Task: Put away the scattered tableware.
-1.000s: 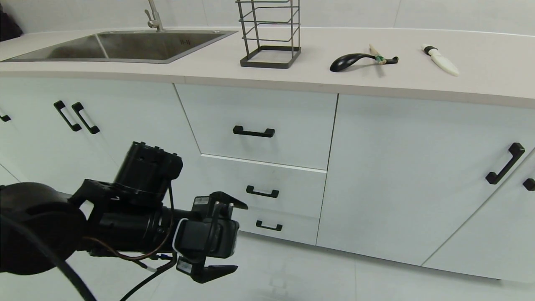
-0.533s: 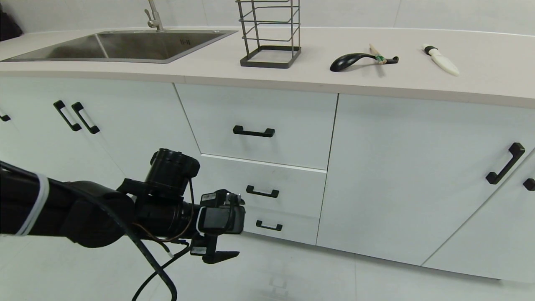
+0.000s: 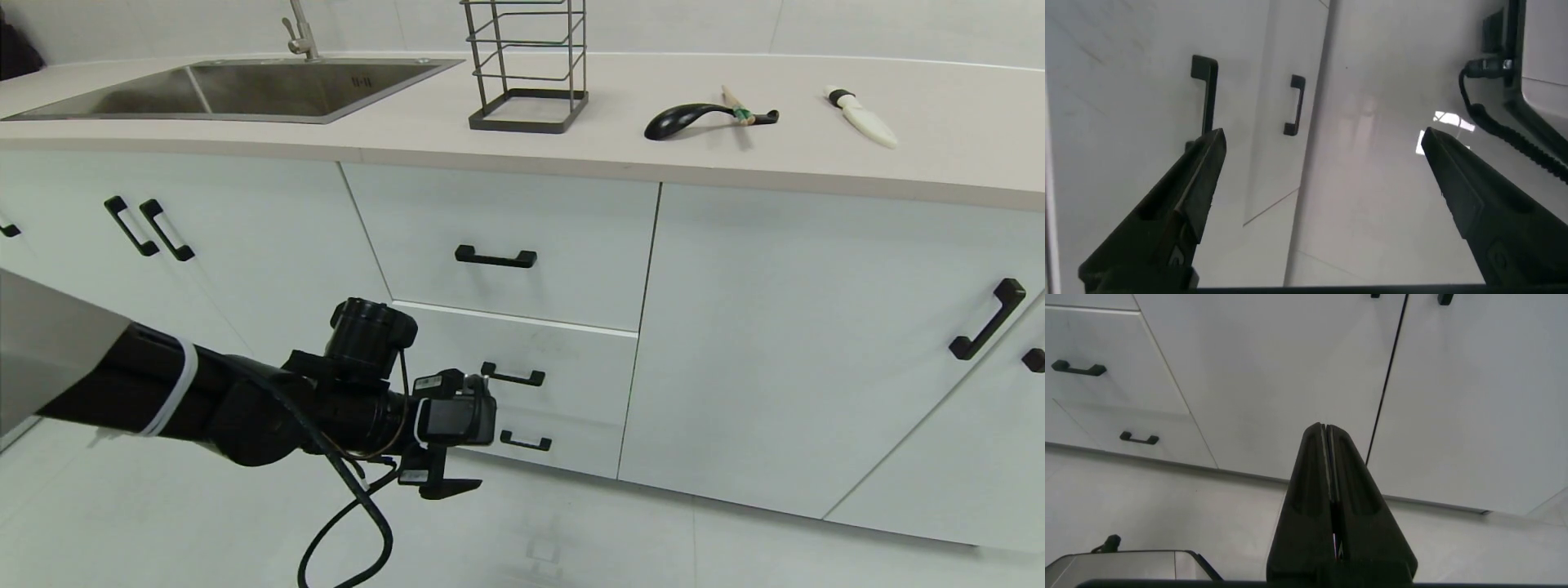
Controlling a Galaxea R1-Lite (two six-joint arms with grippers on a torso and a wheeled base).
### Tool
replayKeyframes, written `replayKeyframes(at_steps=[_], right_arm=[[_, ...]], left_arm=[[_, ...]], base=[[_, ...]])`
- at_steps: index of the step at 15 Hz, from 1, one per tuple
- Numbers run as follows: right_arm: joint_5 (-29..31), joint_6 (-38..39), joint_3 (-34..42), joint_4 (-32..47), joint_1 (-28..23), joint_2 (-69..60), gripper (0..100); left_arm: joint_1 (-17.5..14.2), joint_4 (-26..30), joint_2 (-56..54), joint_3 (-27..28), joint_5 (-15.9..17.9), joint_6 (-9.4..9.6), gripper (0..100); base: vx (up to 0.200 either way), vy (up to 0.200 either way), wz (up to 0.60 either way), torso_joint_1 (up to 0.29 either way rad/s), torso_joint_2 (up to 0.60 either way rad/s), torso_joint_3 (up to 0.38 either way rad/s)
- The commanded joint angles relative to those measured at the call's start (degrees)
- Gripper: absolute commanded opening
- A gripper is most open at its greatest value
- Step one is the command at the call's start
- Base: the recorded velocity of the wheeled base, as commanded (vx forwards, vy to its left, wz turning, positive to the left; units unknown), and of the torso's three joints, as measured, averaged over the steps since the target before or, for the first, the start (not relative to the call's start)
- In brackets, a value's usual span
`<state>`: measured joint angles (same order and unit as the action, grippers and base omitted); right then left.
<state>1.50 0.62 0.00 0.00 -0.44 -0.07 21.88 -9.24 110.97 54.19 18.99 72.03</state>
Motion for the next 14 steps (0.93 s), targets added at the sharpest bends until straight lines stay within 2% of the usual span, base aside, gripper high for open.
replayKeyframes(at_steps=[1,8,14], right_arm=[[0.0,0.0,0.0,0.0,0.0,0.1,0],[0.0,0.0,0.0,0.0,0.0,0.1,0],[0.0,0.0,0.0,0.0,0.0,0.1,0]], left_arm=[[-0.7,-1.3,3.6,1.4,-0.1,0.04,100],[-1.7,-4.3,10.8,8.5,-1.2,0.04,100],[-1.7,-4.3,19.5,18.0,-1.4,-0.05,100]], base=[[0.000,0.000,0.00,0.000,0.00,0.000],[0.000,0.000,0.00,0.000,0.00,0.000],[0.000,0.000,0.00,0.000,0.00,0.000]])
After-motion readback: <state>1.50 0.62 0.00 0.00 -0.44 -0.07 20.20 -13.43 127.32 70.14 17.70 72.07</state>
